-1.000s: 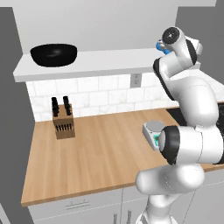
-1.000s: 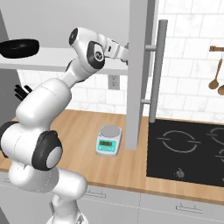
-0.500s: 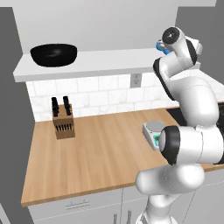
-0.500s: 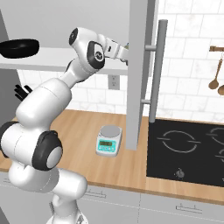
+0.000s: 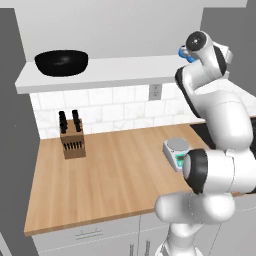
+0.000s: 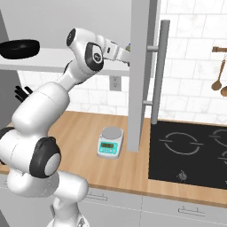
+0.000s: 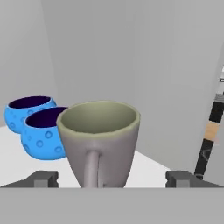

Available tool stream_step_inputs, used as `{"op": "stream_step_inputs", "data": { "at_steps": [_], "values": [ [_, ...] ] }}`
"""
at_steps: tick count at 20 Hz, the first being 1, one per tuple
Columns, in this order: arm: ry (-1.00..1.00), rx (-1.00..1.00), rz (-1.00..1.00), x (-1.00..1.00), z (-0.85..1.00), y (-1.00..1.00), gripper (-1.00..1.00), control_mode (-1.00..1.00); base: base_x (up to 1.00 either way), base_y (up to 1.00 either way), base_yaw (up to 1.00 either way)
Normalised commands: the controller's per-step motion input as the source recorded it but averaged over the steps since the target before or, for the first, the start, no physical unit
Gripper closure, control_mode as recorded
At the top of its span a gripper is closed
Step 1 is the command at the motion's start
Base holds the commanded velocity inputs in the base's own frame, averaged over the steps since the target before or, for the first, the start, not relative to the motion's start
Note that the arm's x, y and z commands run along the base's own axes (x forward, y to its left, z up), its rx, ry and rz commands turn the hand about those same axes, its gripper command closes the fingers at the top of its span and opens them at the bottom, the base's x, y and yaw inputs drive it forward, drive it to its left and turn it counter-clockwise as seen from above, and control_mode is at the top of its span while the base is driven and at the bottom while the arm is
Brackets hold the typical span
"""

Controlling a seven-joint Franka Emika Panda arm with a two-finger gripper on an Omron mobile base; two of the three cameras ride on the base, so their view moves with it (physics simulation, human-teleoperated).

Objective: Gather all objects into one cabinet and sort the glasses and bowls to opposite sides.

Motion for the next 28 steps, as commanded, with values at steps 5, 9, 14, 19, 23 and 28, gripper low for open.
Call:
{"op": "stream_step_inputs", "data": {
  "at_steps": [5,9,14,19,23,28],
  "values": [
    [0.00,0.00,0.00,-0.30,-0.09,0.17,-1.00,-1.00,0.00,0.00,0.00],
    [-0.02,0.00,0.04,-0.46,-0.01,0.32,-1.00,-1.00,0.00,0.00,0.00],
    [-0.03,0.00,0.18,-0.67,0.00,0.48,-1.00,-1.00,0.00,0.00,0.00],
    [0.00,0.00,0.25,-0.80,0.00,0.37,-1.00,-1.00,0.00,0.00,0.00],
    [0.00,0.00,0.28,-0.74,0.08,0.35,-1.00,-1.00,0.00,0.00,0.00],
    [0.00,0.00,0.26,-0.76,0.14,0.54,-1.00,-1.00,0.00,0.00,0.00]
  ]
}}
